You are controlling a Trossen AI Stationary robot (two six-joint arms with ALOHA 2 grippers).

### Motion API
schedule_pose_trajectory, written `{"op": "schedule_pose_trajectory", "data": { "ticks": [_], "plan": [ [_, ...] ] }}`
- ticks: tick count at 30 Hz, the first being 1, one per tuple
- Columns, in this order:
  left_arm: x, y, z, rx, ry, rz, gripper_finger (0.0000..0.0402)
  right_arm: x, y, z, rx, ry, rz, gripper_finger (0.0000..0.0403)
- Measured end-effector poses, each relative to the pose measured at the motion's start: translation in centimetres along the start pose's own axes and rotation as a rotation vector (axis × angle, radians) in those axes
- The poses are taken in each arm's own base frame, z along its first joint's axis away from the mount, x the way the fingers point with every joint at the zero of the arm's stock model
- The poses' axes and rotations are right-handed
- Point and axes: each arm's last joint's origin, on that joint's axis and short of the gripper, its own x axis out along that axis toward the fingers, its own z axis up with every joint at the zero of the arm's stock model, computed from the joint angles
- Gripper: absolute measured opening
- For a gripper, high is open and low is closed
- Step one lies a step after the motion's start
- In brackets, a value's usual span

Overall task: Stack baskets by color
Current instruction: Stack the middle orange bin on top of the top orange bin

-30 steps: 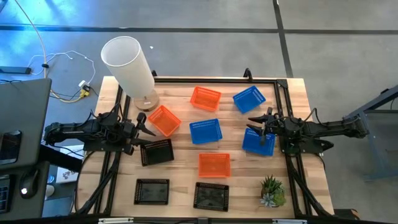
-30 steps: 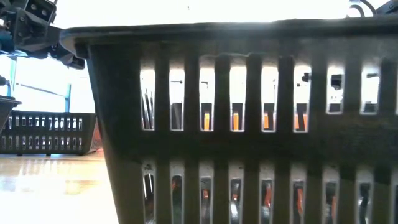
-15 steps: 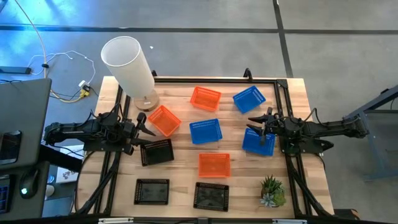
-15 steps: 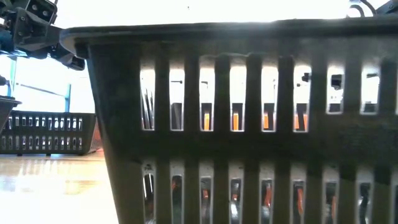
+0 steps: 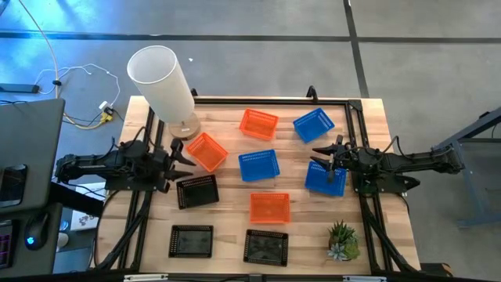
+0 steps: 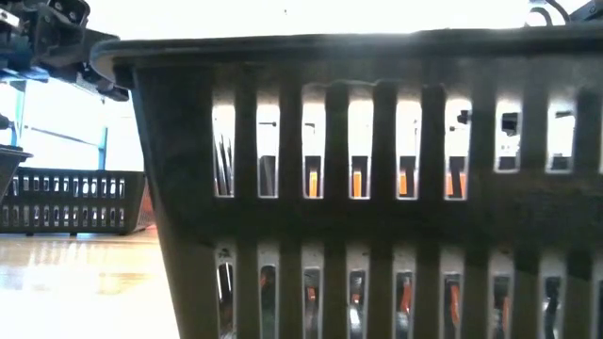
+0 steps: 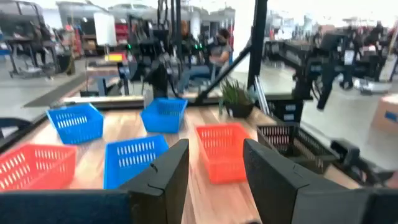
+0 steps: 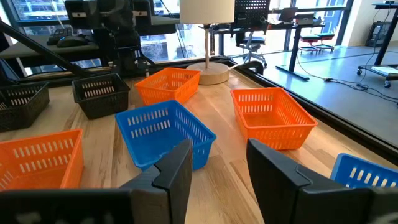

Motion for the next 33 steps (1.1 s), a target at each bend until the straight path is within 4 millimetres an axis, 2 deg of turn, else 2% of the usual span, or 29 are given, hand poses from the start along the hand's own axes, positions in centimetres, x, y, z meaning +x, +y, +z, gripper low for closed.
{"op": "schedule_pose_trajectory", "data": {
  "ticks": [7, 14, 23, 33],
  "plan": [
    [0.0, 0.2, 1.1, 0.087, -0.057, 0.078, 0.0140, 0.0, 0.0, 0.0, 0.000, 0.000, 0.000, 0.0142],
    [0.7, 0.6, 3.3, 0.166, 0.038, 0.172, 0.0140, 0.0, 0.0, 0.0, 0.000, 0.000, 0.000, 0.0142],
    [2.0, 1.2, 5.6, 0.169, 0.315, 0.245, 0.0140, 0.0, 0.0, 0.0, 0.000, 0.000, 0.000, 0.0142],
    [4.2, 1.6, 9.2, 0.143, 0.391, 0.245, 0.0140, 0.0, 0.0, 0.0, 0.000, 0.000, 0.000, 0.0142]
  ]
}}
